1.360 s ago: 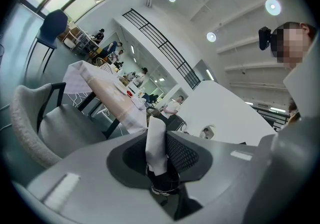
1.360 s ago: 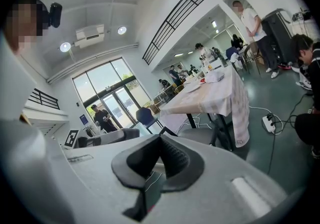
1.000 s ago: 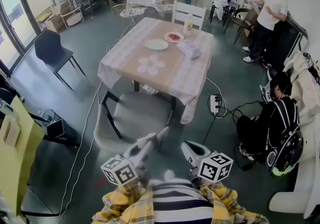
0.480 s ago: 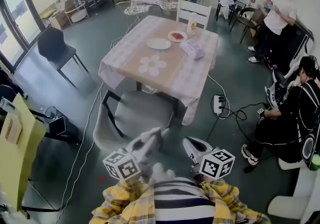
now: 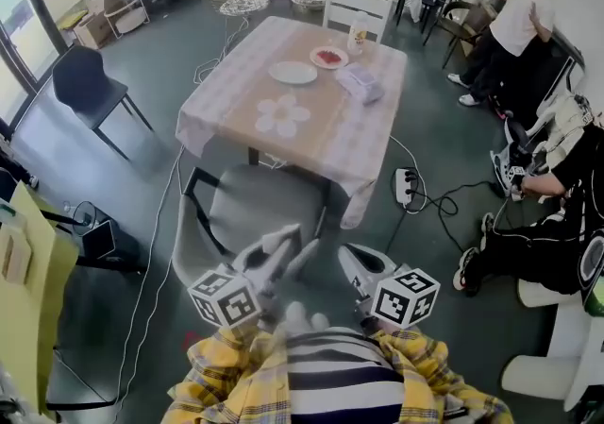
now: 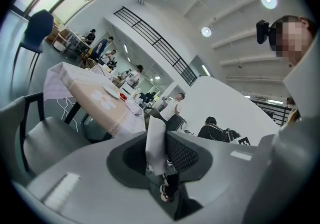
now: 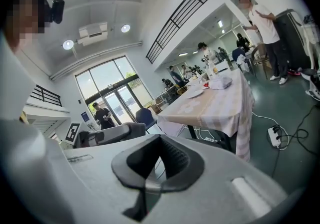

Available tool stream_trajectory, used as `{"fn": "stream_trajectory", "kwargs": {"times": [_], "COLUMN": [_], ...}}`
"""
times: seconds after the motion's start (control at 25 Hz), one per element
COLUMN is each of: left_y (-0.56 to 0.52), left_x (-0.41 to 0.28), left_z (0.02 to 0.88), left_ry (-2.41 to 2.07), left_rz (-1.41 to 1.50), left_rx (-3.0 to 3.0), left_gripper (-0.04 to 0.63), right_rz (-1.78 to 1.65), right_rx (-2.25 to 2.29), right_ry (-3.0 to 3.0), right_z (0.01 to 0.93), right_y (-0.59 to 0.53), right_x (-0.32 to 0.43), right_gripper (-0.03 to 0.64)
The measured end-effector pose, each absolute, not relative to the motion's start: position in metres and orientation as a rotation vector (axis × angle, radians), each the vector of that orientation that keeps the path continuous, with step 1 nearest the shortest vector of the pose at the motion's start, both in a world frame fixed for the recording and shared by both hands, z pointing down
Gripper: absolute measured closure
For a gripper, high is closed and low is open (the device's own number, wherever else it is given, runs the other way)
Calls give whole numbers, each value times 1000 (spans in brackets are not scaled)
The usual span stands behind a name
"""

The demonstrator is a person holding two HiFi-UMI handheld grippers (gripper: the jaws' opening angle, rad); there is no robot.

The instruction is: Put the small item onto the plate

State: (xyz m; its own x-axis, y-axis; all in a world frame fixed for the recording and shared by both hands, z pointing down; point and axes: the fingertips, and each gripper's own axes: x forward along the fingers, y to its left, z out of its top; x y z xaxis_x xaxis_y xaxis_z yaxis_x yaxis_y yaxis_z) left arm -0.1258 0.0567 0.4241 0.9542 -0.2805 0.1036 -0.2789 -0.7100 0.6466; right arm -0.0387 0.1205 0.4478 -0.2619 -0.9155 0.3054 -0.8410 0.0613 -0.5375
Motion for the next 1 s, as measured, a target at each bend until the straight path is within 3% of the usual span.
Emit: {"fn": "stream_trajectory", "kwargs": {"times": [1.0], "left_y": [-5], "left_x": [-64], "left_z": [418], "left_ry": [-408], "left_rz": [-33], "left_rx": [2400], "left_gripper": [512], "right_rz": [-872], "right_rx": [-1893], "right_ry": [2271], "right_z": [434], "right_y": [44], "right_x": [23], "right_gripper": [618]}}
